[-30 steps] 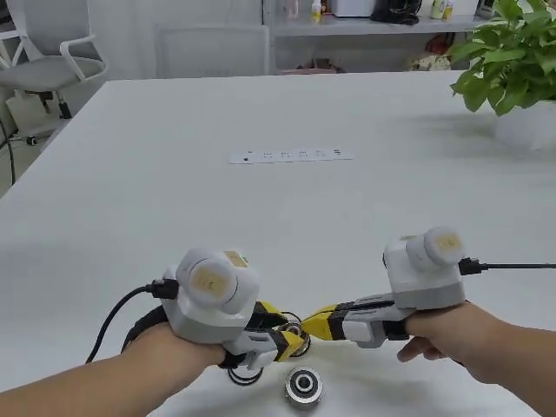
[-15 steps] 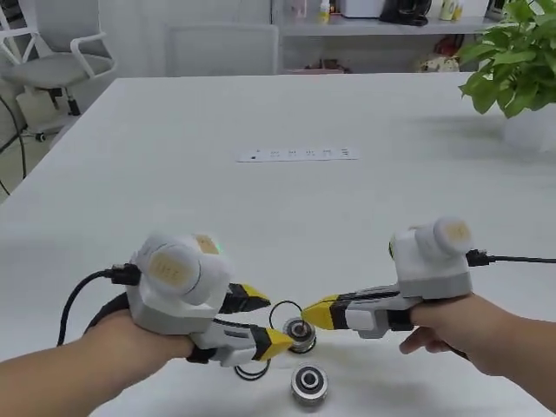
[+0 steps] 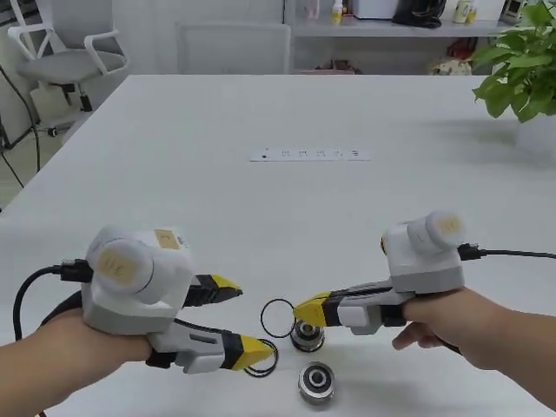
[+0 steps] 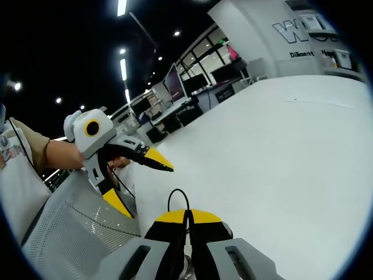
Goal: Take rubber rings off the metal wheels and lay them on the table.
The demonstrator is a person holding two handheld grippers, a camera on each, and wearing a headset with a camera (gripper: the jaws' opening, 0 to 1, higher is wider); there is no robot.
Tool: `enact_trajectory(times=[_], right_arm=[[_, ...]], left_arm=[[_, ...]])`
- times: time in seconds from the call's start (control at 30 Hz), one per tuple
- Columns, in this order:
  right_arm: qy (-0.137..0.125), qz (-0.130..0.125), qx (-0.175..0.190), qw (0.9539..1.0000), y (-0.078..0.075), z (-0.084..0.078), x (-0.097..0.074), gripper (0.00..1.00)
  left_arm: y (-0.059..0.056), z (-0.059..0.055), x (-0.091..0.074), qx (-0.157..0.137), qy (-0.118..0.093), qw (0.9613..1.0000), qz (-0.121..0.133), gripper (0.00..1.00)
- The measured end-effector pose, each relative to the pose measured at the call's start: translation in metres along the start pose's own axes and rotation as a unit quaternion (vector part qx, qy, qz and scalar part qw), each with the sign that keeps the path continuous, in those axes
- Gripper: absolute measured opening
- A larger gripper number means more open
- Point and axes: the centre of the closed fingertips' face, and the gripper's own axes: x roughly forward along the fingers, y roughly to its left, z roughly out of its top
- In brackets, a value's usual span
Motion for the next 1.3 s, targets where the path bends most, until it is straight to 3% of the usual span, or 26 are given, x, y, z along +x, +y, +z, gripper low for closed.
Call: enact_trajectory(times=[0.4, 0.77, 0.9, 1.3], right_arm=[[0.048, 0.01, -0.014, 0.9987, 0.007, -0.015, 0.023, 0.0], [0.085, 0.004, -0.036, 0.9957, 0.007, -0.031, 0.031, 0.0], [0.079, -0.006, -0.042, 0.996, 0.003, -0.027, 0.027, 0.09], [0.042, -0.025, -0.035, 0.9982, -0.009, -0.01, 0.004, 0.14]], left_arm=[[0.011, -0.017, -0.022, -0.012, 0.006, 0.9997, 0.021, 0.57], [0.01, -0.025, -0.022, -0.019, 0.012, 0.9995, 0.021, 0.57], [0.011, -0.028, -0.021, -0.017, 0.016, 0.9995, 0.021, 0.57], [0.015, -0.023, -0.015, -0.012, 0.021, 0.9995, 0.02, 0.57]])
